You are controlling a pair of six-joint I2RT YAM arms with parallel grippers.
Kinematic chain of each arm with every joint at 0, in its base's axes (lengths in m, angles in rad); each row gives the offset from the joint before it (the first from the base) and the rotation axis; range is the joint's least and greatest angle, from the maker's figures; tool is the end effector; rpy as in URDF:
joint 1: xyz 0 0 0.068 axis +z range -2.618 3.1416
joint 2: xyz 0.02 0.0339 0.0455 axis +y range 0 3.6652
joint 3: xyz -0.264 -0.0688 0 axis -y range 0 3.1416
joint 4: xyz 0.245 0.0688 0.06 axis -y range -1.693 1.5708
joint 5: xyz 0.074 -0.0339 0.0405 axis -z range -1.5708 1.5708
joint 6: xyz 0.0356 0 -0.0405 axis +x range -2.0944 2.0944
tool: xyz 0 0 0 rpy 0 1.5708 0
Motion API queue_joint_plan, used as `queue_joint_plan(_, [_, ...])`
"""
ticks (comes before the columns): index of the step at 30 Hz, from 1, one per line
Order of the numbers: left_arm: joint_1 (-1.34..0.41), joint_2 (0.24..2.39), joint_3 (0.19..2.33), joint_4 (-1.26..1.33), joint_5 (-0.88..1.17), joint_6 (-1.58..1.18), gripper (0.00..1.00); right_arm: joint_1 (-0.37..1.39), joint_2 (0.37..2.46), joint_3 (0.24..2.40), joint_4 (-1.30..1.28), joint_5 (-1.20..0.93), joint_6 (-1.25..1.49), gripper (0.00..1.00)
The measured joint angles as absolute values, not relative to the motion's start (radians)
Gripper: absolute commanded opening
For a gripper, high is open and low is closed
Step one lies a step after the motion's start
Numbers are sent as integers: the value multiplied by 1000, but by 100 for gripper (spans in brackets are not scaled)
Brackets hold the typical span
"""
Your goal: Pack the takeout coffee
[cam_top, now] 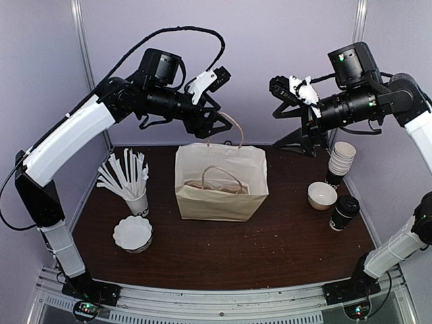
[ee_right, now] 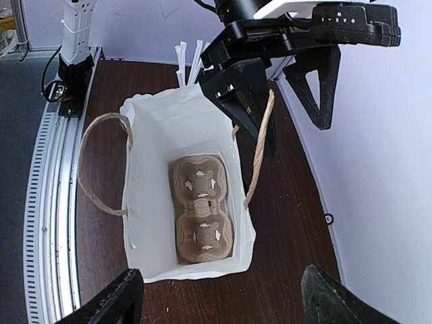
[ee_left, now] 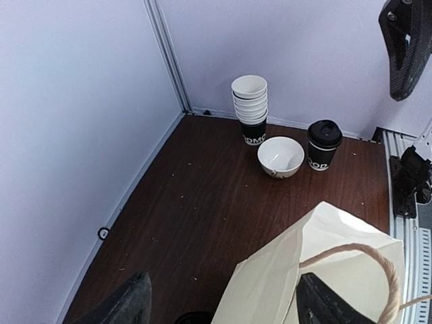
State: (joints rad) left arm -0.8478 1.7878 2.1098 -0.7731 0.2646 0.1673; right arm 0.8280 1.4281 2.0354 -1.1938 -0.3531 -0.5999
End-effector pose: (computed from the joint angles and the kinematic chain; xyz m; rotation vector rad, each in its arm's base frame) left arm 0.2496 -0.2969 0.4585 1.1561 1.7239 -0.6921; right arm 0.1525 0.1843 0.5045 -1.5637 1.4906 0.5124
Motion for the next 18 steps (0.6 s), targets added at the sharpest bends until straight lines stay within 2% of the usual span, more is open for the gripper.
queue_joint_plan(4, [-848,1780,2071,-756,253,168,75,824,1431,1994,-1191,-382,-601,82])
queue_joint_plan(8, [-847,1803,2041,-760,242,170,68,824,1458,1942,-1194,-426,-603,81])
queue_joint_plan(18, [-845,1817,2054,-764,272,171,70,825,1483,1907,-1166,-443,-557,74])
